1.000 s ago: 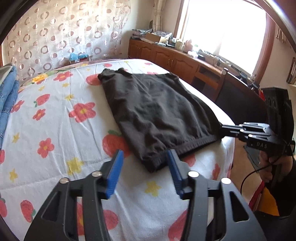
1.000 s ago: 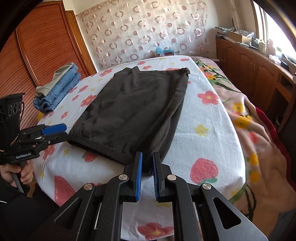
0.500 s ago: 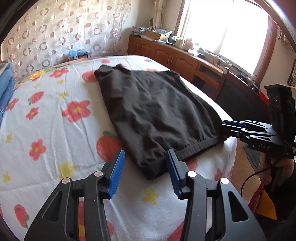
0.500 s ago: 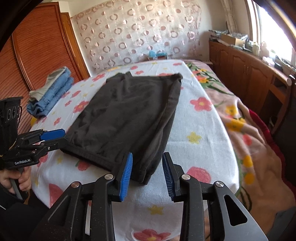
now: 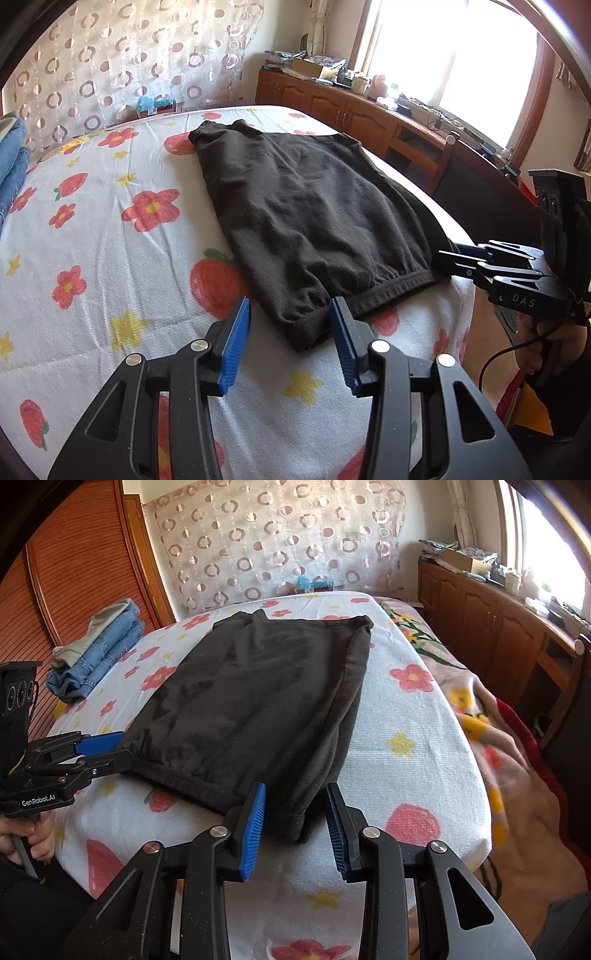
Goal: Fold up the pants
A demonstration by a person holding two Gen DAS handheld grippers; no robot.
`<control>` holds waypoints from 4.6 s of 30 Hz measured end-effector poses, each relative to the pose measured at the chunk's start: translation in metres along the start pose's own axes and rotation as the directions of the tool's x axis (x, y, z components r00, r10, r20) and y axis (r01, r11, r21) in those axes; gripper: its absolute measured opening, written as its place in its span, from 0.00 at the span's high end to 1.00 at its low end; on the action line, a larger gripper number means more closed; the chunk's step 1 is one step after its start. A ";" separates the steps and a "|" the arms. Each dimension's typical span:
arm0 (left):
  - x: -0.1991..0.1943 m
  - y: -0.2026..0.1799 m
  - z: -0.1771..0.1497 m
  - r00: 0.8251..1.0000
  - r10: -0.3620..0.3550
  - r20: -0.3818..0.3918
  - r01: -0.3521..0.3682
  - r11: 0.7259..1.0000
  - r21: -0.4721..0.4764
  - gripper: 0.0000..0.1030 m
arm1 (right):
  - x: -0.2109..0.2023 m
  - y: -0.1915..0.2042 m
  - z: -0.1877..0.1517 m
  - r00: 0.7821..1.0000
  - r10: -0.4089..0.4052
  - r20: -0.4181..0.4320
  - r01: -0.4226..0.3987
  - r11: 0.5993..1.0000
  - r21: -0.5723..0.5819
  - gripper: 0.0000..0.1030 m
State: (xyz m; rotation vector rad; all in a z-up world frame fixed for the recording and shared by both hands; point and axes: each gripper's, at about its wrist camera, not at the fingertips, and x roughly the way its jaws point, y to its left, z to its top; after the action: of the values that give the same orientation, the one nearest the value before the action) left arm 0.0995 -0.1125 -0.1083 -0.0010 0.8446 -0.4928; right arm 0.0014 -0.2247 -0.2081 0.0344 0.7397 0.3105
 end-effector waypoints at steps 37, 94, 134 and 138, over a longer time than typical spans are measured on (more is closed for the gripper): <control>-0.005 -0.005 -0.004 0.998 -0.031 0.046 0.031 0.999 -0.019 0.86 | 0.002 0.000 -0.002 0.998 0.057 0.010 -0.056 0.998 -0.014 0.85; -0.108 0.088 0.126 0.918 0.135 0.372 -0.120 0.991 -0.063 0.90 | -0.044 0.052 0.186 0.931 0.237 0.277 -0.151 0.942 -0.299 0.94; -0.057 0.109 0.075 0.967 0.199 0.160 -0.193 0.980 -0.050 0.90 | -0.001 0.088 0.305 0.983 0.180 0.040 -0.167 0.959 -0.230 0.95; -0.056 0.105 0.054 0.969 0.203 0.140 -0.195 0.979 -0.067 0.90 | 0.017 0.084 0.290 0.981 0.191 0.015 -0.184 0.961 -0.205 0.95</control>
State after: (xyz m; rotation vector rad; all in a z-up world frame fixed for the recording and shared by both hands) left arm 0.1512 -0.0064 -0.0522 -0.0005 0.7050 -0.2779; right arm 0.1850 -0.1173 0.0068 -0.0840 0.6679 0.5643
